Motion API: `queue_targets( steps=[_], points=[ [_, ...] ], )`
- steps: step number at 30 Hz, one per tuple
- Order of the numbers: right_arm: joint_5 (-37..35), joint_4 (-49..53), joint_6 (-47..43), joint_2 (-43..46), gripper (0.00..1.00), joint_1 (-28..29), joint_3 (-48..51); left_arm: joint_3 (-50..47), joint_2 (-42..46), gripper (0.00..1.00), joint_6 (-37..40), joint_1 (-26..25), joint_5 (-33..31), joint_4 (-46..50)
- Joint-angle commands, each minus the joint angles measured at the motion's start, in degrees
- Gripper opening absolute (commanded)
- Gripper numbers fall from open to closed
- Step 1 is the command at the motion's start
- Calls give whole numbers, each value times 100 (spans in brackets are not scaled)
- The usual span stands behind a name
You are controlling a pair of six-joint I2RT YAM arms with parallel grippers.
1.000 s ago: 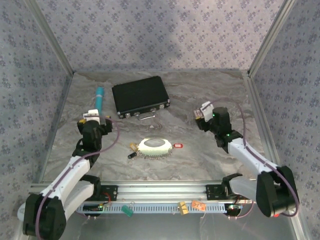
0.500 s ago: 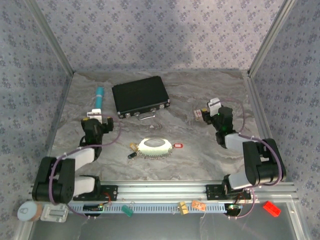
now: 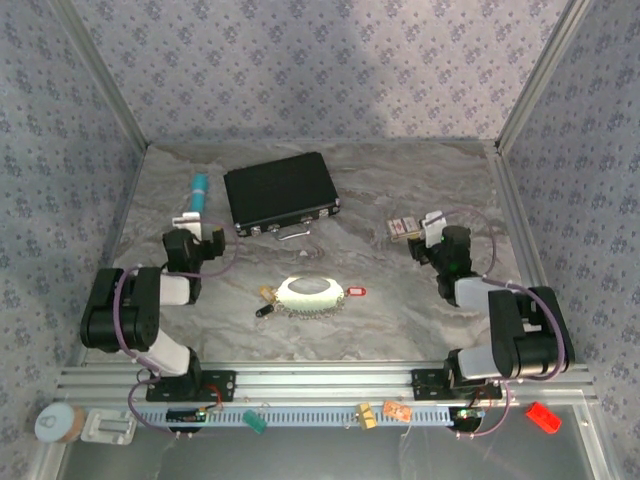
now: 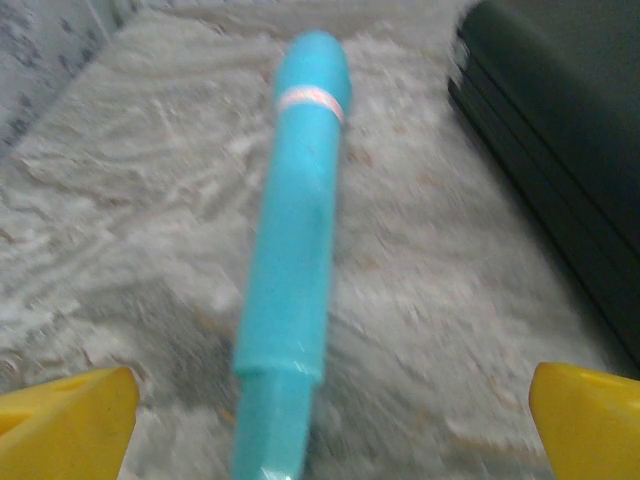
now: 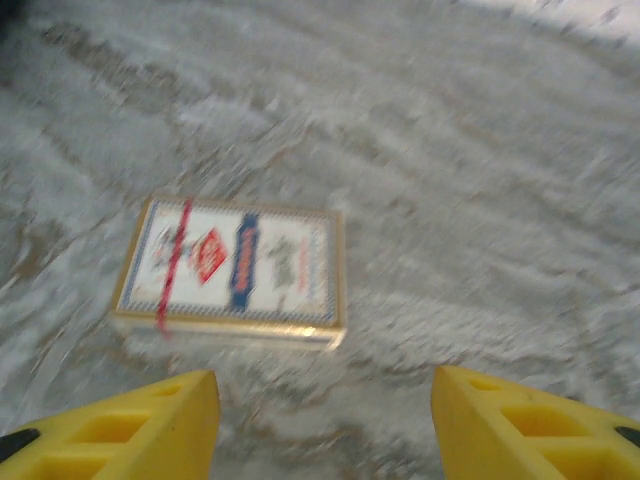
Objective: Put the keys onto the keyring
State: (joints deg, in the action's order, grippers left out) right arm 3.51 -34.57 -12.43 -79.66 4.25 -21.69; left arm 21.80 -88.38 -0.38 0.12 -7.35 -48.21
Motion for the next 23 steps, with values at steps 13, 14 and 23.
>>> queue_targets(
  steps=[13, 14, 23],
  points=[
    [835, -1190, 813, -689, 65, -845, 6, 173, 32, 100, -185, 14, 56, 130],
    [825, -1206, 823, -728, 65, -839, 1, 196, 25, 100, -186, 10, 83, 147],
    [-126, -1086, 1017, -725, 99, -684, -98, 194, 24, 100, -145, 14, 189, 143]
  ],
)
